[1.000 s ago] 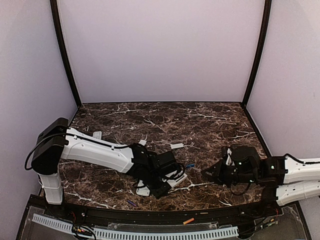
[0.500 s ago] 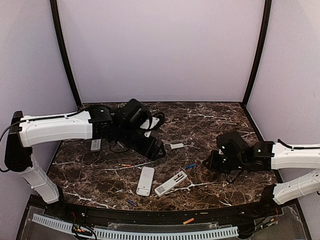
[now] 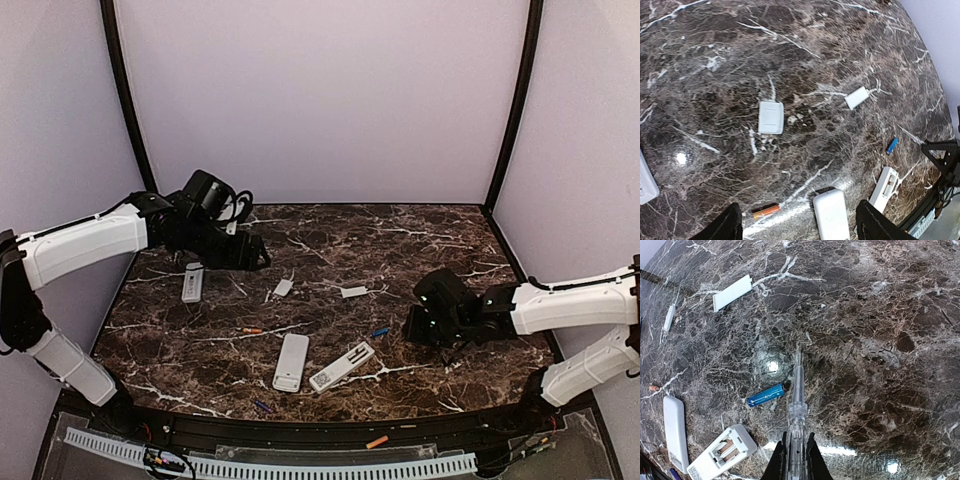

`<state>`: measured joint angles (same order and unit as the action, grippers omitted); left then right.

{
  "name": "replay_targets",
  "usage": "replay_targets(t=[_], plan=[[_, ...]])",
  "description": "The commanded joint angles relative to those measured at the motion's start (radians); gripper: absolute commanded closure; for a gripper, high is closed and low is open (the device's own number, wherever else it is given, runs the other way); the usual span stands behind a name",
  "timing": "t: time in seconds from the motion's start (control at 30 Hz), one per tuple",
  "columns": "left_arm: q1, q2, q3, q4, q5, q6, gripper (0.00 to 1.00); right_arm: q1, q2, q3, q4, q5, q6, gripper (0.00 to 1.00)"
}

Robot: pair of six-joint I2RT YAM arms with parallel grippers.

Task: Unload the batteries from the remote control
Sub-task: Place the screwdriver at the center of the board.

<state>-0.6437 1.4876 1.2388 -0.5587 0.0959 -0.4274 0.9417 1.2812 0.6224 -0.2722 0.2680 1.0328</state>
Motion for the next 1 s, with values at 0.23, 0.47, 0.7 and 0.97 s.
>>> replay_targets(t=[0.23, 0.47, 0.7, 0.97], plan=[[0.247, -0.115, -0.119, 0.0, 0.04, -0.027, 0.2, -0.008, 0.116, -0.048, 0.049, -0.015, 0.047, 0.8], [0.433, -0.087, -0.142, 0.01, 0.018, -0.005, 0.19, -0.007, 0.144, -0.048, 0.075, -0.033, 0.052, 0.61], [0.547, 0.01, -0.136, 0.045, -0.04, 0.021, 0.16, -0.008, 0.097, -0.035, 0.065, -0.039, 0.037, 0.46], [0.575, 0.144, -0.148, 0.105, 0.008, 0.001, 0.1, -0.007, 0.001, -0.02, 0.013, -0.029, 0.033, 0.33]])
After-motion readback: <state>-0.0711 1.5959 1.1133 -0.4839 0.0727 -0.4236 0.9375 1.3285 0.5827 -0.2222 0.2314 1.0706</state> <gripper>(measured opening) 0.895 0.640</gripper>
